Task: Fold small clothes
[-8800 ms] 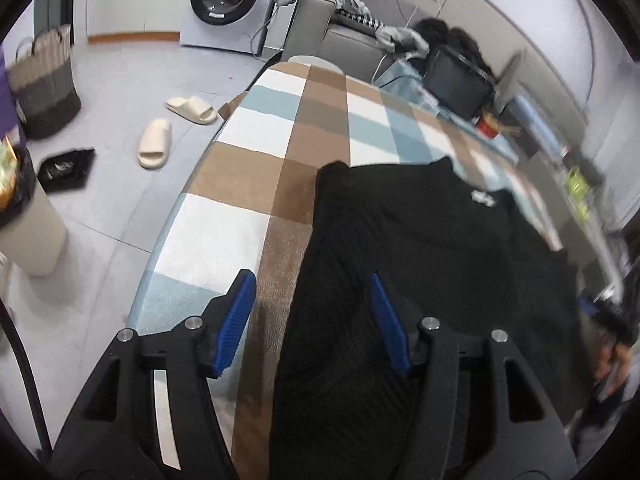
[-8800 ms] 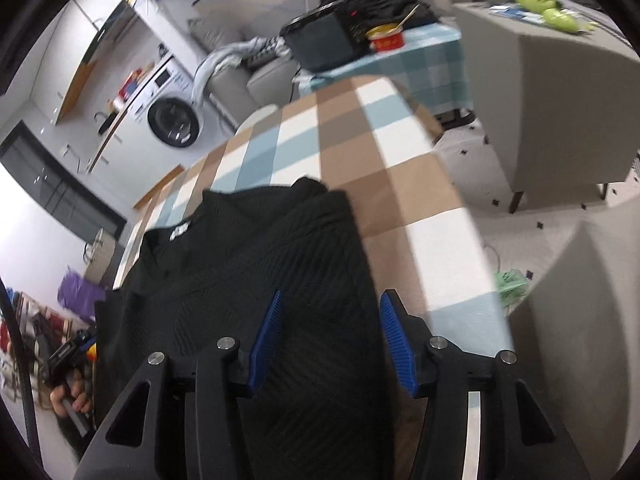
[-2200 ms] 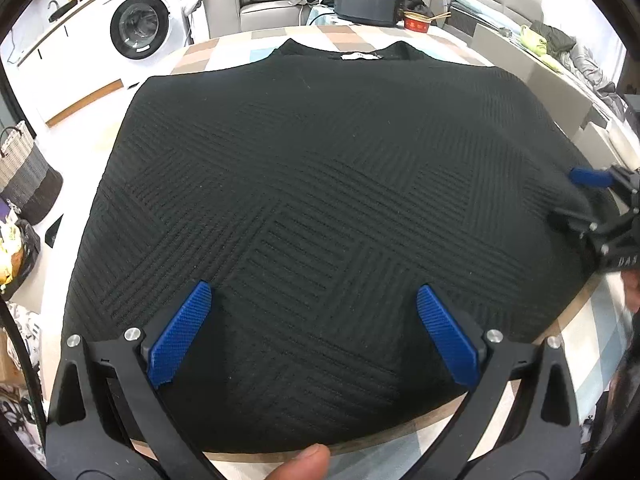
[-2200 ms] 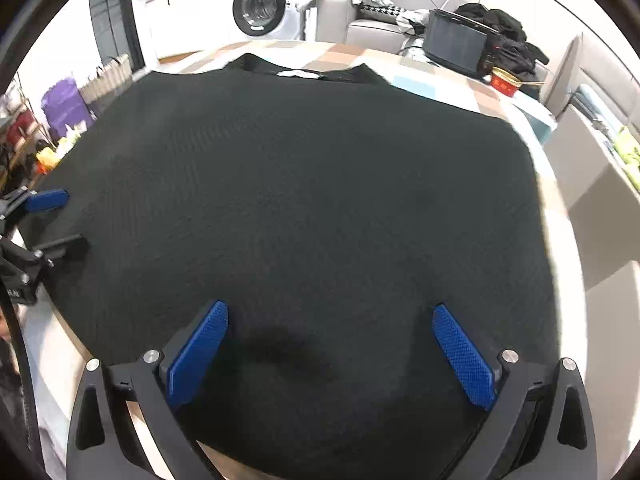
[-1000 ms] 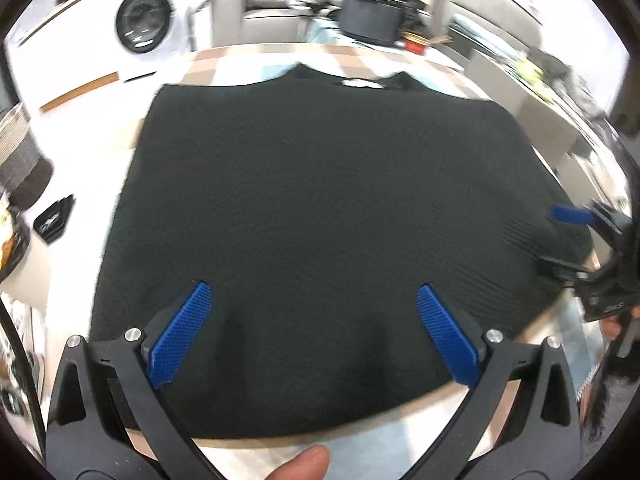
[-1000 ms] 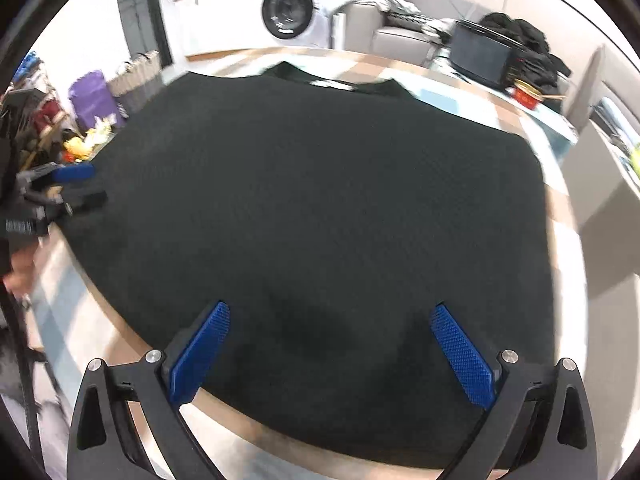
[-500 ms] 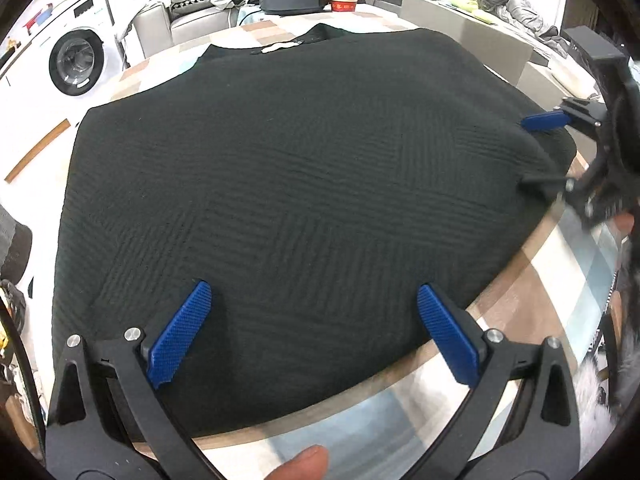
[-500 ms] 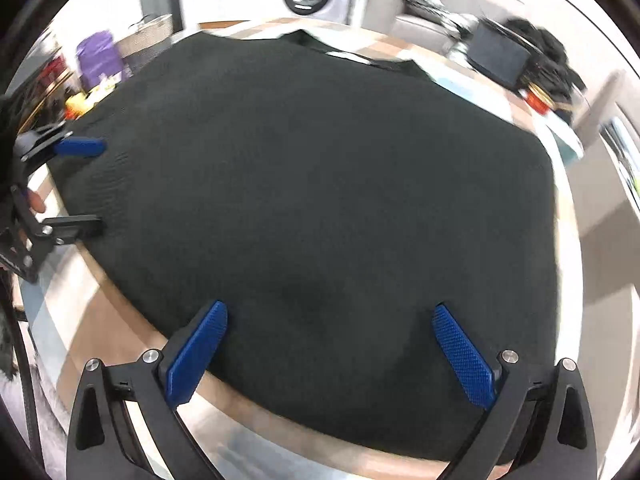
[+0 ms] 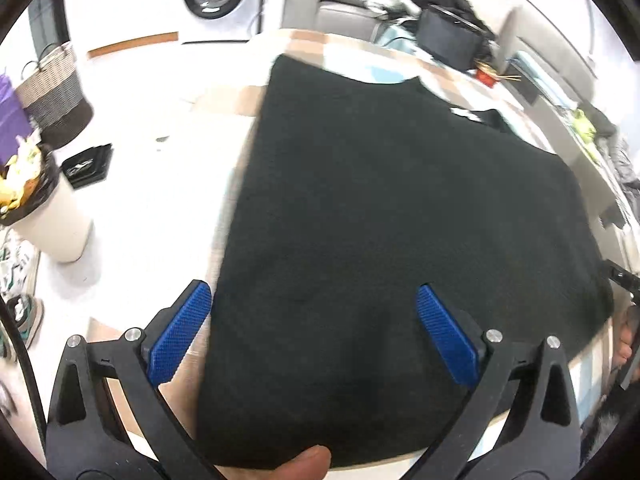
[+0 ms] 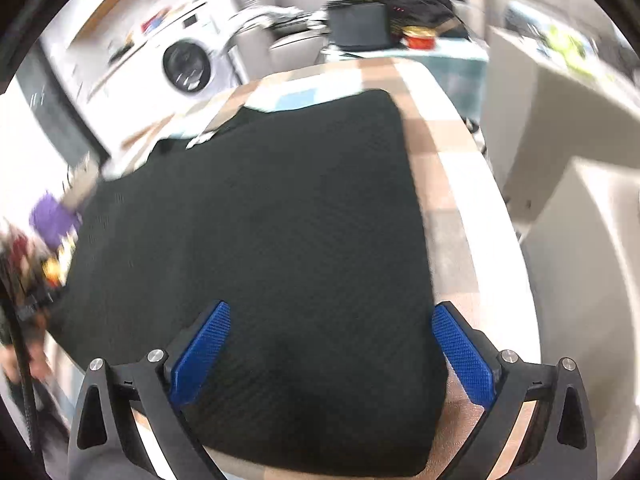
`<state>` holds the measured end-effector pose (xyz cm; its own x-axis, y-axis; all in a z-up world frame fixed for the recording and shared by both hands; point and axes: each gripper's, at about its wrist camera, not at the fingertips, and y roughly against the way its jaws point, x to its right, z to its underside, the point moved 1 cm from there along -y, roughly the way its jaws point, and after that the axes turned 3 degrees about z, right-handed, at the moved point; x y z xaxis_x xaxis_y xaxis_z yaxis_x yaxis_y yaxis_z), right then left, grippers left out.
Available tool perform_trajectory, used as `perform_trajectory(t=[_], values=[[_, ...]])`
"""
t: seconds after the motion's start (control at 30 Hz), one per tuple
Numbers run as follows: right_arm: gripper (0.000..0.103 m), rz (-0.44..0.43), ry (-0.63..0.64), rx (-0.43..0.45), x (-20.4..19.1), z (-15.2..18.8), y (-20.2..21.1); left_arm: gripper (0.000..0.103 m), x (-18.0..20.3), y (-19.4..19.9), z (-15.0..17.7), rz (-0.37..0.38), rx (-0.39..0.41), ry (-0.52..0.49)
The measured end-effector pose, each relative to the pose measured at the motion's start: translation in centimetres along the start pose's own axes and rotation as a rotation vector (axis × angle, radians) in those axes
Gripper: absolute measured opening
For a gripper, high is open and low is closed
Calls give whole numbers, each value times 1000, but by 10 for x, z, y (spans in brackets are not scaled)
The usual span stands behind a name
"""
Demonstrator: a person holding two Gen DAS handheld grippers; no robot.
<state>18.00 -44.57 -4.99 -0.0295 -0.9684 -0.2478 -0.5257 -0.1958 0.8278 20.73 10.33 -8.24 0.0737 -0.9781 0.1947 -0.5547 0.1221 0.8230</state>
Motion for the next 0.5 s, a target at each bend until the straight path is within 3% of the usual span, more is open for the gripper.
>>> perform_trajectory(t=[0.03, 0.13, 0.2, 0.27, 0.33, 0.43, 0.5], values=[[92, -16, -15, -14, 4, 1, -3, 102, -5, -2, -1, -12, -7, 12], [87, -14, -3, -5, 3, 5, -1, 102, -14, -5, 0, -5, -9, 41], [80, -72, 0, -3, 3, 7, 3, 98, -15, 0, 4, 0, -3, 33], [77, -102, -2, -6, 3, 8, 4, 92, -15, 2, 4, -2, -1, 20], [77, -63, 2, 7, 4, 7, 6, 84, -8, -3, 0, -5, -3, 10], [76, -77, -19, 9, 8, 8, 5, 71, -6, -1, 2, 11, 8, -3], [67, -103, -22, 4, 4, 7, 1, 61, -1, -1, 3, 21, 16, -15]])
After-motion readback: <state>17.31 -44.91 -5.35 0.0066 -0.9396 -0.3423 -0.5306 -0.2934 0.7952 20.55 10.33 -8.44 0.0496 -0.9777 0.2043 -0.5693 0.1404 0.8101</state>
